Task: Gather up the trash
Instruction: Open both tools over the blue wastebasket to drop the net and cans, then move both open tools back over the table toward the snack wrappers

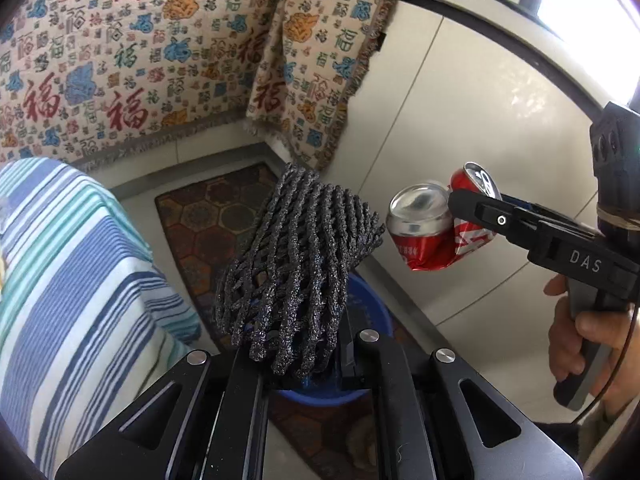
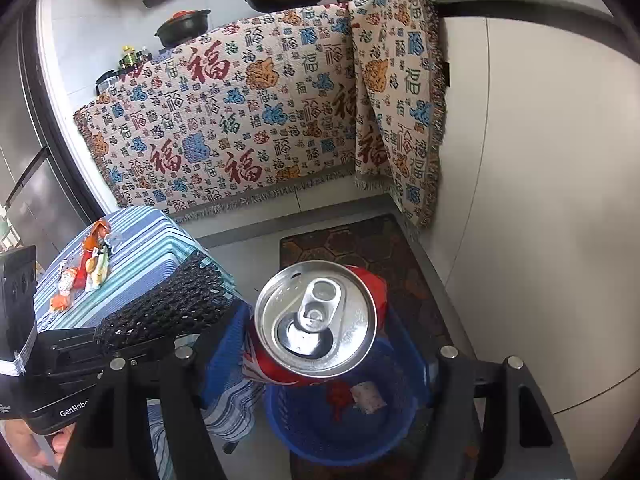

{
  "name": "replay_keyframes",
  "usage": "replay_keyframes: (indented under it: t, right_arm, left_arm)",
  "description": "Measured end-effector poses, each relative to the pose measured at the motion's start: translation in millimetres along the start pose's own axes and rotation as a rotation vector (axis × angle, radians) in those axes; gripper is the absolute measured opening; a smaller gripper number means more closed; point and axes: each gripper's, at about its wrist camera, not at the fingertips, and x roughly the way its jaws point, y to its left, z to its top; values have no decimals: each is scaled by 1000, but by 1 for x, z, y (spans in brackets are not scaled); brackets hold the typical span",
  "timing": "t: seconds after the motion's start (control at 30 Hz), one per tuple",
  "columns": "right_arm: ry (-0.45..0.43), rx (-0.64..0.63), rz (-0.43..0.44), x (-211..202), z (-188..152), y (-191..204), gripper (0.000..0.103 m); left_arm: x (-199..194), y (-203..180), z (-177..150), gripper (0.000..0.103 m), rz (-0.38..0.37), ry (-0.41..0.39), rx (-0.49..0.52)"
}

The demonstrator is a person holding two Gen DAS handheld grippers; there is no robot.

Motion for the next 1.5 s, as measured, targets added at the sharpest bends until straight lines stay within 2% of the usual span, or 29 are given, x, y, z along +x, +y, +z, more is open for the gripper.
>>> replay_keyframes:
  t: [0.33,0.4,0.43,0.47,0.7,0.97,1.23,1.3,1.33,1.37,1.5]
  right_arm:
    - [76,102,16,45,-17,-54,72]
    - [87,117,11,51,-20,-59,75]
    - [91,125,11,53,-21,-62,76]
    - [91,131,9,54,-22,-63,77]
    - [62,166,-11,52,-24,-73,77]
    - [-7,124,-38,34,-15,-54,77]
    - [-65,34,-13,15,-6,-4,77]
    - [-74,-11,18,13,-3,27,77]
    - [-74,-11,18,13,-3,27,77]
    - [-74,-40,41,15,-2,51,77]
    - [-61,-115,94,25,-3,104,77]
  left_arm:
    - [63,-21,-1,9,-11,89,71]
    - [72,-20,-3,27,-22,105,77]
    - [76,-20,-4,54,-23,107,76]
    - [76,-20,-5,68,-20,94,74]
    - [85,-13,-6,69,-24,93,11]
    - [56,-1,-11,70,14,53,-26]
    - [-19,35,-39,71,98,-3,-90]
    - [-39,50,-48,70,134,-18,-113]
    - [-49,59,-54,71,152,-27,-128]
    - [-58,68,-58,71,169,-33,-144]
    - [-91,106,-81,71,264,-42,-179]
